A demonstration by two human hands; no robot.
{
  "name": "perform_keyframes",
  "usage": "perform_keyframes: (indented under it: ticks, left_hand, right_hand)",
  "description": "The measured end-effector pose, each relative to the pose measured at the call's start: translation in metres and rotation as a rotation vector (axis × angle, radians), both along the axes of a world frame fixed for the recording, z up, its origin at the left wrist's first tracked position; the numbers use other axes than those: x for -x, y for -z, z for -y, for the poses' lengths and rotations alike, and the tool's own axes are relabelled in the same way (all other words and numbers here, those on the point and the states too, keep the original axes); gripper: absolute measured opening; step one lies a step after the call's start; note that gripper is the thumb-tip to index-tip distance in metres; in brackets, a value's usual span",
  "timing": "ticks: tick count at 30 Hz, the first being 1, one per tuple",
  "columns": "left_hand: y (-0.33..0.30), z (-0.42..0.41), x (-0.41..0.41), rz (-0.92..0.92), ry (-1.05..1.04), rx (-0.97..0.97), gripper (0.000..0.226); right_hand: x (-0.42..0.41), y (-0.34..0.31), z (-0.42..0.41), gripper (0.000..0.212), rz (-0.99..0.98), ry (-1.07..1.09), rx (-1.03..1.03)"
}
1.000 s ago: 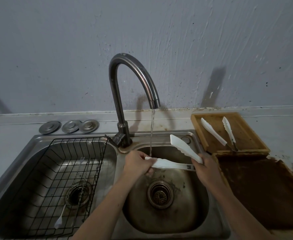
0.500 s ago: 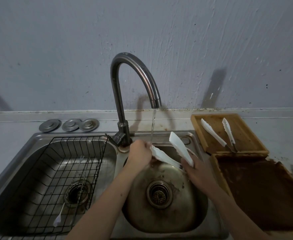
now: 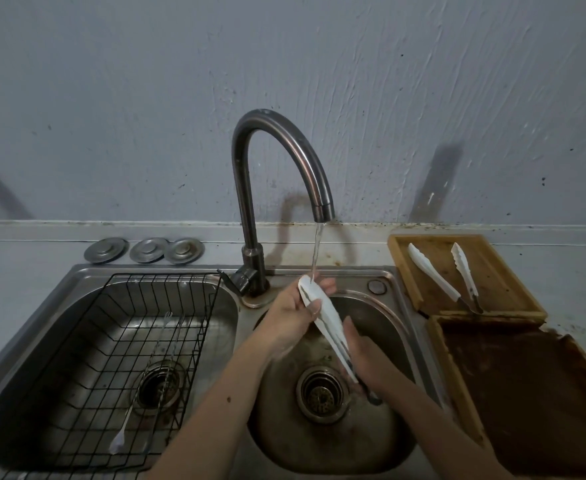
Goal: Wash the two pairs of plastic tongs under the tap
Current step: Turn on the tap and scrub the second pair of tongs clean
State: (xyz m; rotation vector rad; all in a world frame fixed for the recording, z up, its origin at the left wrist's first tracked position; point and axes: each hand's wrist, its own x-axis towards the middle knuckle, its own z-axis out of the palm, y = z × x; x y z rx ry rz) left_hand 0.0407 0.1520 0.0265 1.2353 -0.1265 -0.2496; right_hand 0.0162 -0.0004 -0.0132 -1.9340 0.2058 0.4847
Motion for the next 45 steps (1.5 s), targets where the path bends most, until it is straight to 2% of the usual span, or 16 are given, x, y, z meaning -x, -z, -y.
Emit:
perform_keyframes:
  ticks: [1, 5, 9, 11, 14, 19, 22, 24, 26, 27, 30, 33, 36, 41, 45]
  left_hand:
    - [0.004, 0.000, -0.001, 0.005, -0.026, -0.024, 0.039]
    - [0.020, -0.005, -0.001, -0.056, -0.091, 0.081, 0.026]
    - [0.036, -0.002, 0.007, -0.082, 0.007, -0.110, 0.011]
    - [0.040, -0.004, 0.006, -0.066, 0.022, -0.185, 0.008]
    - [0.033, -0.007, -0.007, -0.085, -0.123, -0.042, 0.008]
    - [0.031, 0.003, -0.015, -0.093, -0.363, 0.197, 0.020]
    - [0.048, 0.009, -0.012, -0.209, -0.527, 0.217, 0.011]
    - [0.061, 0.008, -0.010, -0.366, -0.628, 0.207, 0.010]
    - [0.072, 0.005, -0.010, -0.545, -0.691, 0.262, 0.020]
    - [0.074, 0.004, -0.011, -0.635, -0.688, 0.315, 0.023]
    - [0.071, 0.006, -0.016, -0.837, -0.598, 0.512, 0.034]
    - [0.061, 0.015, -0.018, -0.891, -0.536, 0.699, 0.037]
    - [0.052, 0.020, -0.011, -0.927, -0.478, 0.843, 0.028]
    - [0.045, 0.020, -0.005, -1.002, -0.458, 1.008, 0.037]
    - [0.046, 0.019, -0.003, -1.045, -0.452, 1.026, 0.041]
  right_hand:
    - [-0.001, 0.003, -0.002, 0.069, -0.014, 0.010, -0.007]
    - [-0.005, 0.003, -0.004, 0.065, -0.070, 0.019, -0.098]
    - [-0.008, 0.007, -0.006, 0.032, -0.019, 0.023, -0.044]
    - [-0.006, 0.008, -0.005, 0.041, -0.109, 0.048, -0.068]
    - [-0.004, 0.006, -0.001, 0.058, -0.221, 0.017, -0.181]
    - [-0.005, -0.006, 0.003, 0.061, -0.308, -0.039, -0.233]
    - [-0.004, -0.014, 0.006, 0.057, -0.318, -0.085, -0.124]
    - [-0.007, -0.027, 0.011, 0.038, -0.222, -0.117, -0.084]
    - [-0.012, -0.044, 0.018, 0.016, -0.097, -0.107, -0.140]
    - [-0.015, -0.054, 0.021, 0.012, -0.030, -0.082, -0.181]
    - [-0.020, -0.076, 0.012, 0.011, 0.248, -0.093, -0.164]
    - [-0.023, -0.089, -0.016, 0.025, 0.681, -0.240, 0.080]
    - [-0.029, -0.090, -0.038, 0.022, 0.977, -0.358, 0.142]
    - [-0.043, -0.086, -0.044, 0.007, 1.023, -0.258, 0.054]
    - [-0.047, -0.085, -0.041, 0.020, 1.024, -0.212, -0.029]
